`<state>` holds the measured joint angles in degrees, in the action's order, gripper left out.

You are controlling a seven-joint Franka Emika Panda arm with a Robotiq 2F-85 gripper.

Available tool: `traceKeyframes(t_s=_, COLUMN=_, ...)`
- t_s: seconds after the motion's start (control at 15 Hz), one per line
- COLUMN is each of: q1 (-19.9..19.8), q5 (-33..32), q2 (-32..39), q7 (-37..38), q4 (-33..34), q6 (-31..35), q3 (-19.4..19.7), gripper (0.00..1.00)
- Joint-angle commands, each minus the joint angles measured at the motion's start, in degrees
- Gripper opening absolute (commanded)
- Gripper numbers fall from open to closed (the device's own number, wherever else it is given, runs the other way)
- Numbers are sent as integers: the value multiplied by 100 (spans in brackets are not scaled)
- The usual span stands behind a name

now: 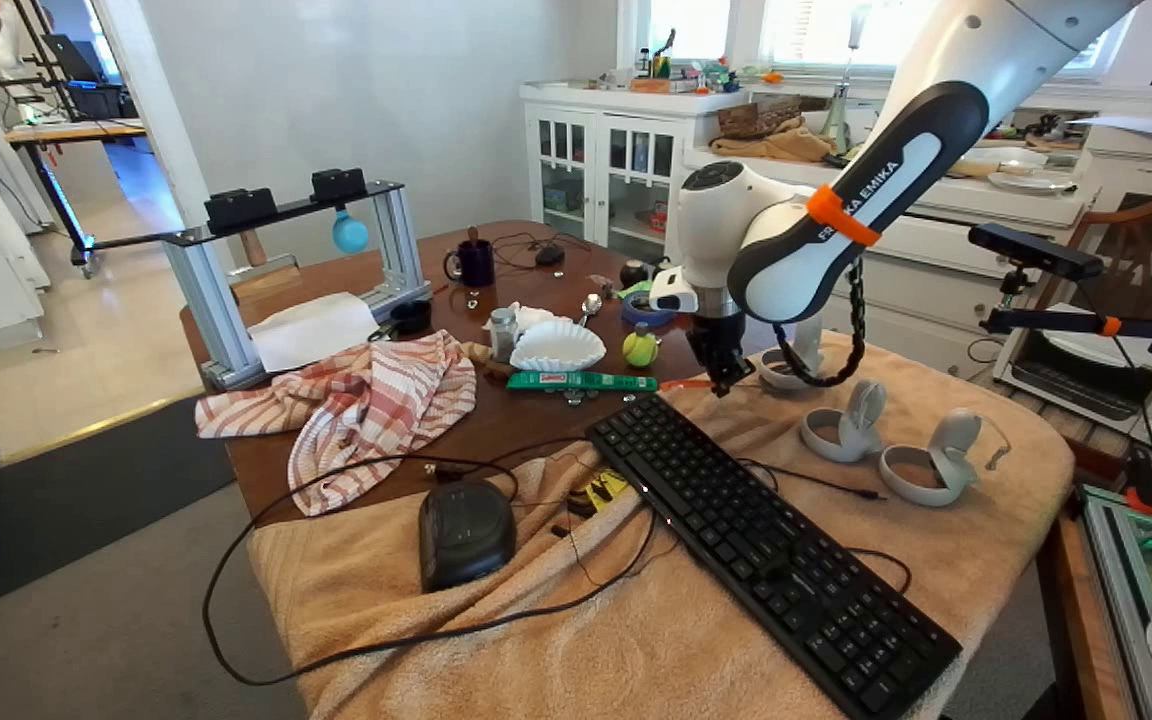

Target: Move the gray objects off the orange towel using the spatula

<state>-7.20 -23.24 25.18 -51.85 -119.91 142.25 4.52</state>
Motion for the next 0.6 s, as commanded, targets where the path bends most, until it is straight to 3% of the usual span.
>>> traceKeyframes(t_s=0.0, q1=43, q5=-130, q2=-163, q7=63, q4=-1, q6=-164, q3=22, gripper=2)
traceKeyframes(t_s=0.53, q1=18, q5=-21, q2=-397, q7=-81, q4=51, q6=-383, q3=-55, gripper=2)
